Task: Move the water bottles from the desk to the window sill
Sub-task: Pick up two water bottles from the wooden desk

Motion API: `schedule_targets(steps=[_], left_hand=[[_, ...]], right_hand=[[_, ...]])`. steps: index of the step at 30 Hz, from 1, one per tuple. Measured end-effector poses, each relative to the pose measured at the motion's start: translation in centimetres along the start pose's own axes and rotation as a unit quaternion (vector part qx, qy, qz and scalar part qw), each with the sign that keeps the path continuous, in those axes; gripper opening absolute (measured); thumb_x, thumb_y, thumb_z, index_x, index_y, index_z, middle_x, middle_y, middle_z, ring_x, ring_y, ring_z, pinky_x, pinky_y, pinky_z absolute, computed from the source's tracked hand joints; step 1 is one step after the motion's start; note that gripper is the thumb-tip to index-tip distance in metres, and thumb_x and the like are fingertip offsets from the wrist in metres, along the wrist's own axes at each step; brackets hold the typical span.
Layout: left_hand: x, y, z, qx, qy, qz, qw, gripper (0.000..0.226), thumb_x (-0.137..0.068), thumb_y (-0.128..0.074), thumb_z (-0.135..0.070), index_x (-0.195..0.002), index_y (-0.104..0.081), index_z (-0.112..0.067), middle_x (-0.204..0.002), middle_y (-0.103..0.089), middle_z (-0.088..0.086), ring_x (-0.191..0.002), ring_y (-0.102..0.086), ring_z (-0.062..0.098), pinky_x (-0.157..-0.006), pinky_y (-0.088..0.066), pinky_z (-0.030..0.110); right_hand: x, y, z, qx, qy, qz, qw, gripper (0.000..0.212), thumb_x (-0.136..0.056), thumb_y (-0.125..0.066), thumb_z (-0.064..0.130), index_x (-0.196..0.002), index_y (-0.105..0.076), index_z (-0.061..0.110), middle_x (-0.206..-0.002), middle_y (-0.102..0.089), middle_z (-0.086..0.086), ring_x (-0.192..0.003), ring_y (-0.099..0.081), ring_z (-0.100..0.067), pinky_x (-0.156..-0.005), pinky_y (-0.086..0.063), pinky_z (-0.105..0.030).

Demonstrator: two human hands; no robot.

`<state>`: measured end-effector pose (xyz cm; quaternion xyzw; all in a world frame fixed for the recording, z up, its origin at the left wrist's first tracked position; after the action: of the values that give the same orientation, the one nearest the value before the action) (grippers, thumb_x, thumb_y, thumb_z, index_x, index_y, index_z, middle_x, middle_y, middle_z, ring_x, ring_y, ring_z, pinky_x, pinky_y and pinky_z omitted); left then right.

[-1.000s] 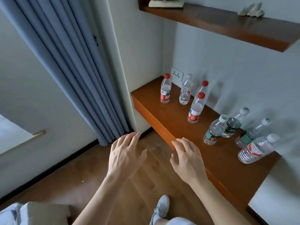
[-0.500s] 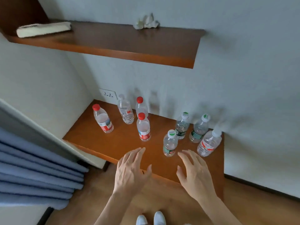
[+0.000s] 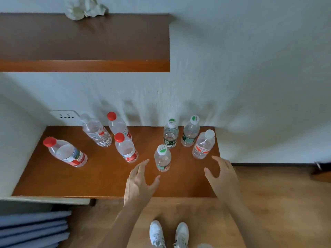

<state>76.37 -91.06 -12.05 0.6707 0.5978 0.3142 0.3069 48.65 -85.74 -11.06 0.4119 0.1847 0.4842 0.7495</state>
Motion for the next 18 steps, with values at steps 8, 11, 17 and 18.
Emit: schedule_targets(steps=[8, 11, 17, 18], left_hand=[[-4.2, -3.2, -0.7, 0.089, 0.055, 0.050, 0.993, 0.101, -0.071, -0.080, -0.053, -0.149, -0.023, -0.027, -0.154, -0.037, 0.001, -0.141, -0.036, 0.021, -0.110, -0.041, 0.044], [-5.2, -4.2, -1.3, 0.125, 0.067, 0.049, 0.989, 0.105, -0.068, -0.083, -0.050, -0.150, -0.021, -0.028, -0.152, -0.038, 0.000, -0.140, -0.036, 0.019, -0.108, -0.040, 0.042], [-6.8, -5.2, -1.7, 0.154, 0.056, 0.029, 0.986, 0.085, -0.066, -0.088, -0.037, -0.133, -0.037, -0.030, -0.119, -0.050, -0.014, -0.112, -0.051, 0.007, -0.087, -0.043, 0.010], [-7.1, -5.3, -1.7, 0.152, 0.052, 0.027, 0.987, 0.083, -0.065, -0.089, -0.038, -0.130, -0.037, -0.032, -0.116, -0.049, -0.015, -0.109, -0.051, 0.006, -0.083, -0.040, 0.007]], right_hand=[[-6.2, -1.2, -1.1, -0.136, -0.092, 0.012, 0.986, 0.097, -0.070, -0.084, 0.049, -0.149, -0.030, 0.030, -0.150, -0.041, 0.002, -0.135, -0.043, -0.018, -0.103, -0.038, -0.034], [-8.3, -2.9, -1.2, -0.224, -0.107, 0.042, 0.968, 0.109, -0.064, -0.091, 0.042, -0.151, -0.024, 0.032, -0.153, -0.036, 0.003, -0.137, -0.039, -0.018, -0.104, -0.035, -0.033], [-11.7, -5.4, -1.7, -0.276, -0.060, 0.063, 0.957, 0.092, -0.062, -0.094, 0.039, -0.136, -0.046, 0.017, -0.124, -0.061, -0.005, -0.115, -0.060, -0.023, -0.099, -0.053, -0.047], [-12.0, -5.8, -2.1, -0.266, -0.047, 0.072, 0.960, 0.085, -0.062, -0.093, 0.043, -0.130, -0.051, 0.013, -0.115, -0.064, -0.008, -0.109, -0.064, -0.026, -0.094, -0.055, -0.051]])
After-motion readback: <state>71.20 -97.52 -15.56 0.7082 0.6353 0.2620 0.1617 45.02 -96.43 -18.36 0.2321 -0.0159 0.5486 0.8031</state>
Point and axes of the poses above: each hand's wrist, its own x-axis away from the middle knuckle, its own y-axis out of the back of the hand, z = x × y, the point moved 4 cm from there along -x, towards the middle knuckle
